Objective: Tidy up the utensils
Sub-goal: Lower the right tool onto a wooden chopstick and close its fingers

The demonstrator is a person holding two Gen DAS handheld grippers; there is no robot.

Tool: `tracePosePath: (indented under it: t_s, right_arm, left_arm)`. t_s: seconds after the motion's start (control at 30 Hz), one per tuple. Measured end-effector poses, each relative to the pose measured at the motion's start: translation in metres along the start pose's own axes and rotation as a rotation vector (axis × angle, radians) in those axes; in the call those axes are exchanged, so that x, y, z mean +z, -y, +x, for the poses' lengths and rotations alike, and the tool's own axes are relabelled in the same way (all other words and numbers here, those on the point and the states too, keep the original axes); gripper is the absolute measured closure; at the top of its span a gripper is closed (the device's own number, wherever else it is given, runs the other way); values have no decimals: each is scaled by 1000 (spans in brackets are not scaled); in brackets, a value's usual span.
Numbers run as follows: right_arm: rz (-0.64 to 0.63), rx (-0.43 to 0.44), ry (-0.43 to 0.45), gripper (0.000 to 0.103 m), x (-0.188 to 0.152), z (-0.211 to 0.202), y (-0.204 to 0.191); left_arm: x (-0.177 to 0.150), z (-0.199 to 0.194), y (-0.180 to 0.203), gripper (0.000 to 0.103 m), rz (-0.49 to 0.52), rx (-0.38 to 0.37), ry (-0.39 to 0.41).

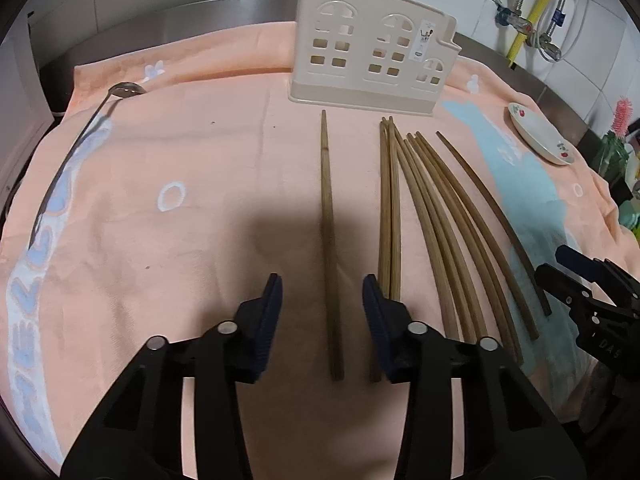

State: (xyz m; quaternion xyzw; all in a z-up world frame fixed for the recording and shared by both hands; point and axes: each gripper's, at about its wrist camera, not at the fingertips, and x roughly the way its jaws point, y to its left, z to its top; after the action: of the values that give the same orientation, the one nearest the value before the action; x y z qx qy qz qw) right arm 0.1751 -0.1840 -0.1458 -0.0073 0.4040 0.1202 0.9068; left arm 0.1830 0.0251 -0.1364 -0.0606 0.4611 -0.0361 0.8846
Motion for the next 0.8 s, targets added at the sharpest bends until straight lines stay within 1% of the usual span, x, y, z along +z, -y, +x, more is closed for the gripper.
tracePosePath:
  t_s: [0.03,0.1,0.13,0.23,0.3,0.33,0.4,0.47,0.6,0.8]
  right_arm:
    - [0,0,0,45,0,1,0]
    - [6,10,0,51,1,1,1]
    - [7,17,-4,52,1,2,1]
    - [3,26,-6,56,0,3,-1]
    - [1,38,-7,62,0,4,-1]
    - [1,43,-10,63,0,5,-1]
    - [2,47,-13,66,-1,6,-1]
    - [4,48,-16,67,-1,7,-1]
    - [5,42,-25,74,-1,11,0]
    - [-3,43,-43,78,-2,16,-2]
  left_arm:
    - [0,1,0,71,0,-4,-1]
    - [2,3,1,77,-2,-20,-1]
    - [2,4,1,81,2,-24,-2]
    - [3,7,2,86,5,-30,-7]
    - [4,9,3,88,3,-33,-7]
    - [5,10,3,90,3,-32,-8]
    - [6,12,2,91,2,-33,-10]
    - [6,14,2,92,0,-33,-14]
    - [6,18,2,93,-4,-37,-18]
    - [5,19,2,93,0,-42,-19]
